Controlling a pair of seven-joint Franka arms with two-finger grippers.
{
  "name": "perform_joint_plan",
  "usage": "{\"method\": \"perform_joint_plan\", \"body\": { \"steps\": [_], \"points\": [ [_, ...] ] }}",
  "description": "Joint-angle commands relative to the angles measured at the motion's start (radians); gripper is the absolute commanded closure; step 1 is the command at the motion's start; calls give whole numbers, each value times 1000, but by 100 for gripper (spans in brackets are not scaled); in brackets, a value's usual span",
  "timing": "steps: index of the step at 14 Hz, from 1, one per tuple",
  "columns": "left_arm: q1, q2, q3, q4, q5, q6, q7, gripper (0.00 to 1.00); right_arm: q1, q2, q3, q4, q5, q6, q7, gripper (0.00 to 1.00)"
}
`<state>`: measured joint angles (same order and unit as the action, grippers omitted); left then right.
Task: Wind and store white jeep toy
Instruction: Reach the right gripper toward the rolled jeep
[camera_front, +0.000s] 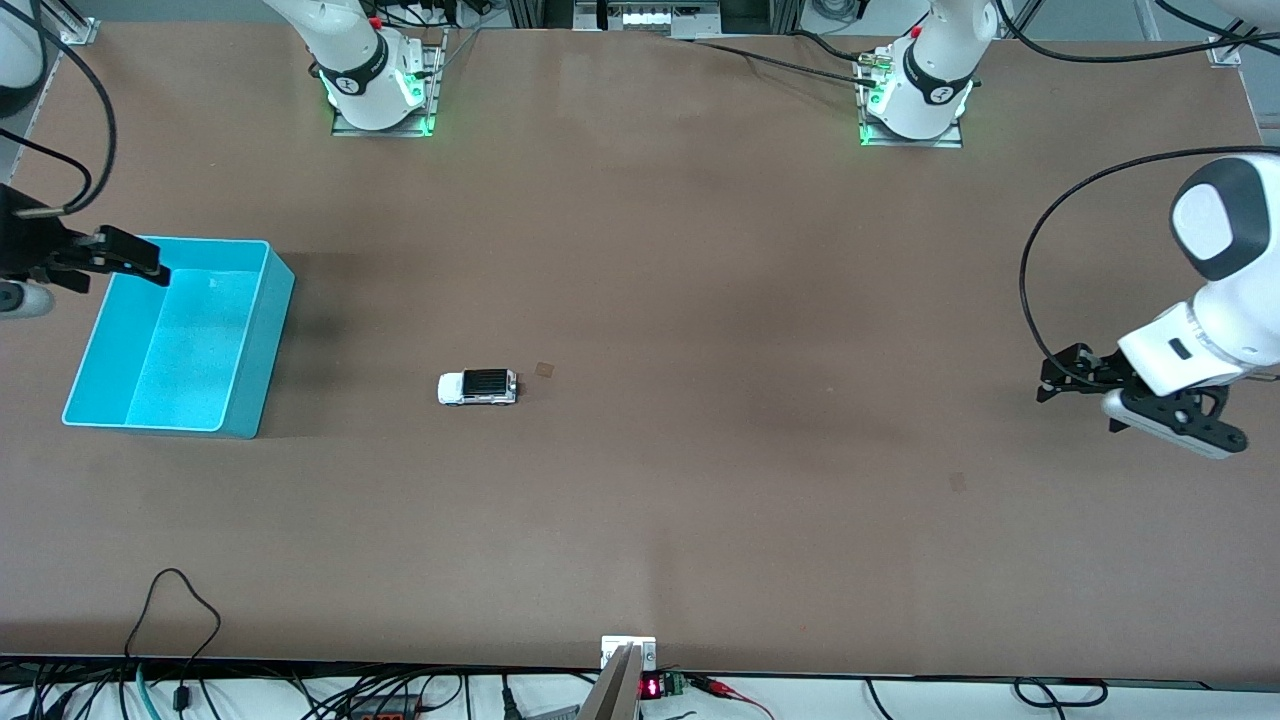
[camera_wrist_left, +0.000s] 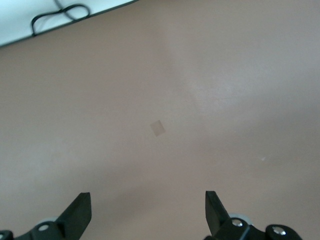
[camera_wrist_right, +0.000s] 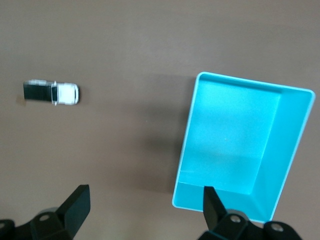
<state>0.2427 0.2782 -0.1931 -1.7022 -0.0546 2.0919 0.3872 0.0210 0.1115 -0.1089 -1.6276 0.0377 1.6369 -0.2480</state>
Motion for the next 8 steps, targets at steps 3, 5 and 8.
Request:
{"method": "perform_joint_plan", "body": {
  "steps": [3, 5, 8],
  "points": [
    [-156, -53, 128, 87, -19, -185, -320, 0, 82, 28, 5, -21, 19, -49, -90, 0],
    [-192, -79, 153, 136, -22, -271, -419, 0, 117, 33, 18, -67, 16, -23, -108, 0],
    [-200, -138, 155, 147, -17, -343, -465, 0, 109, 37, 112, -139, 8, 108, -304, 0]
  ]
}}
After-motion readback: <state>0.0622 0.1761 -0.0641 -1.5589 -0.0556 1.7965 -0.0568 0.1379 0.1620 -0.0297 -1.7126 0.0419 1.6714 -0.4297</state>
